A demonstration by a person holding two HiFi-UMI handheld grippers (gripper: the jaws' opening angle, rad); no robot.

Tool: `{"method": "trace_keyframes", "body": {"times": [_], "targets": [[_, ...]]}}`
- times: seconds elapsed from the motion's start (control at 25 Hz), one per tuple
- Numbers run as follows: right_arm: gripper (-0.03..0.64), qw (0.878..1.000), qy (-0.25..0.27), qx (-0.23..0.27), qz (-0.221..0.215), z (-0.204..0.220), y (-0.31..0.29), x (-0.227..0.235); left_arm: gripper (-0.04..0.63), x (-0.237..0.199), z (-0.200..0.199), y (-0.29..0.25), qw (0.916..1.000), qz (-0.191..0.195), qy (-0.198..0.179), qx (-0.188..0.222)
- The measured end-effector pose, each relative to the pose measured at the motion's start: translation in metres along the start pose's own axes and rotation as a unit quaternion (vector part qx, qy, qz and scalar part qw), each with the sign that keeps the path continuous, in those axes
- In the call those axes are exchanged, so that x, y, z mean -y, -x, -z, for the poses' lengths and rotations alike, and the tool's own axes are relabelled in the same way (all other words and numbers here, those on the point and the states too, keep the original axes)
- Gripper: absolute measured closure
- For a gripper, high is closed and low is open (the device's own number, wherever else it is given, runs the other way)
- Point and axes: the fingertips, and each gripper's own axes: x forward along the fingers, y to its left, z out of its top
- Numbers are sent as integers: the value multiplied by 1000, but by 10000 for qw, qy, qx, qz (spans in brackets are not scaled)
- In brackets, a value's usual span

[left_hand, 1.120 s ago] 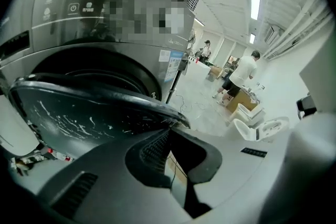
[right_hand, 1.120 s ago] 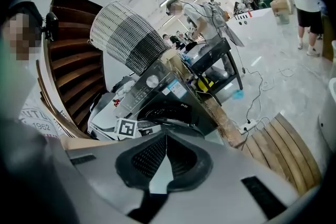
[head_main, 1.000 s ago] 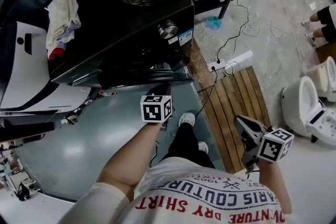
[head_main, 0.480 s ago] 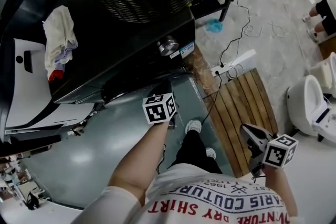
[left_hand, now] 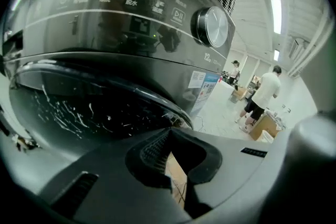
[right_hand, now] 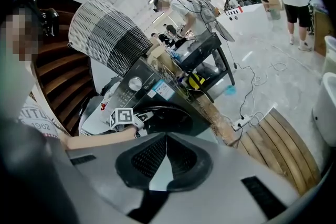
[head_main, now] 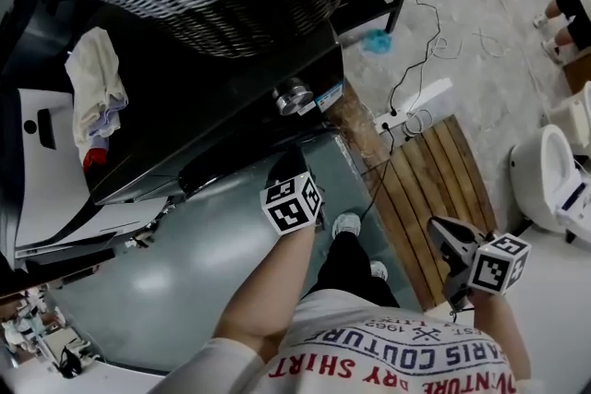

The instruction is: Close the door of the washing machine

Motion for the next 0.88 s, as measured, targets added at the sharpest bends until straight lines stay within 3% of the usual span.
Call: {"method": "trace_keyframes", "body": {"times": [0.16,0.44,0.6,0.72,0.88], "targets": [[595,10000,19,13,77,-8,1,2,571,-3,-3,-3,9989,-302,313,188],[594,9998,-13,126,153,-7,11,10,571,-3,-4,-8,9990,-188,367,153],[594,9999,68,120,19,-3,11,3,571,-2,1,-13,9992,161,206,-302],[595,9994,259,138,-194,-5,15,-10,571,5,-4,-1,9980,455,139,-419],[595,9958,763,219,-454,-12,28,-37,571,52,-11,47,9838,1567,663,-570]]}}
